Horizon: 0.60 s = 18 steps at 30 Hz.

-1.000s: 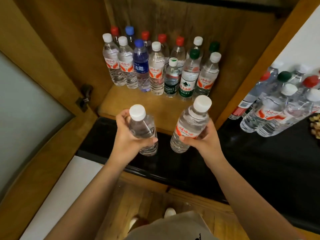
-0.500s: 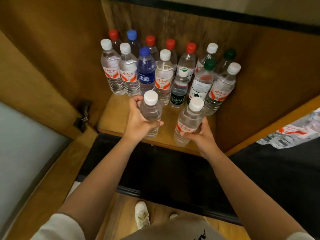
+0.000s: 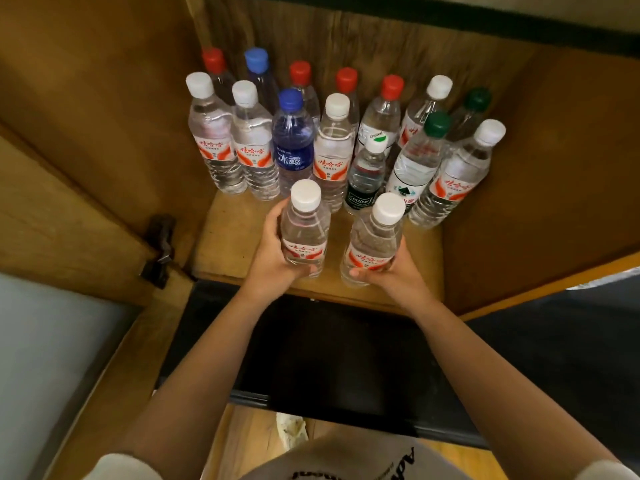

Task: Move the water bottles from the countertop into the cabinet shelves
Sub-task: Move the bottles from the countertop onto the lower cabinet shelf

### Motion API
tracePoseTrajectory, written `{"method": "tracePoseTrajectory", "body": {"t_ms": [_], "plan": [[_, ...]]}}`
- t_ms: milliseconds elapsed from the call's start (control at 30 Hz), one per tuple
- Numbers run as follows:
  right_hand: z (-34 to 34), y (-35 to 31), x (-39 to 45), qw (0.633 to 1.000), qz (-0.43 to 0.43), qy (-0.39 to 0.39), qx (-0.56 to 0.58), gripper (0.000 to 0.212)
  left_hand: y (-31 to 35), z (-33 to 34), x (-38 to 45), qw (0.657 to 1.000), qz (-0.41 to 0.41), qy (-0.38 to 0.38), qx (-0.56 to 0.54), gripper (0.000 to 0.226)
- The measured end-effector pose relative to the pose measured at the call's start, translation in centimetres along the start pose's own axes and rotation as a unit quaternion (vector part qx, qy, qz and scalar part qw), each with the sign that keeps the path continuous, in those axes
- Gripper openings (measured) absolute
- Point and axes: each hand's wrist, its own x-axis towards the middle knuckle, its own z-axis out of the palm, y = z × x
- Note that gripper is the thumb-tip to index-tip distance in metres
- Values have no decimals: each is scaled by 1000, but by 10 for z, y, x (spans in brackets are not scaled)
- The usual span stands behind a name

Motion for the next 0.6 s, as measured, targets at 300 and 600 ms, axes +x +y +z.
{"method": "tracePoseTrajectory", "body": {"t_ms": [300, 600], "plan": [[7, 1, 1, 1000, 10, 29, 7, 91, -20, 8, -3, 994, -98, 38, -4, 79], [36, 0, 15, 1000, -16, 2, 7, 82, -24, 13, -40, 910, -293, 74, -282, 56]]}}
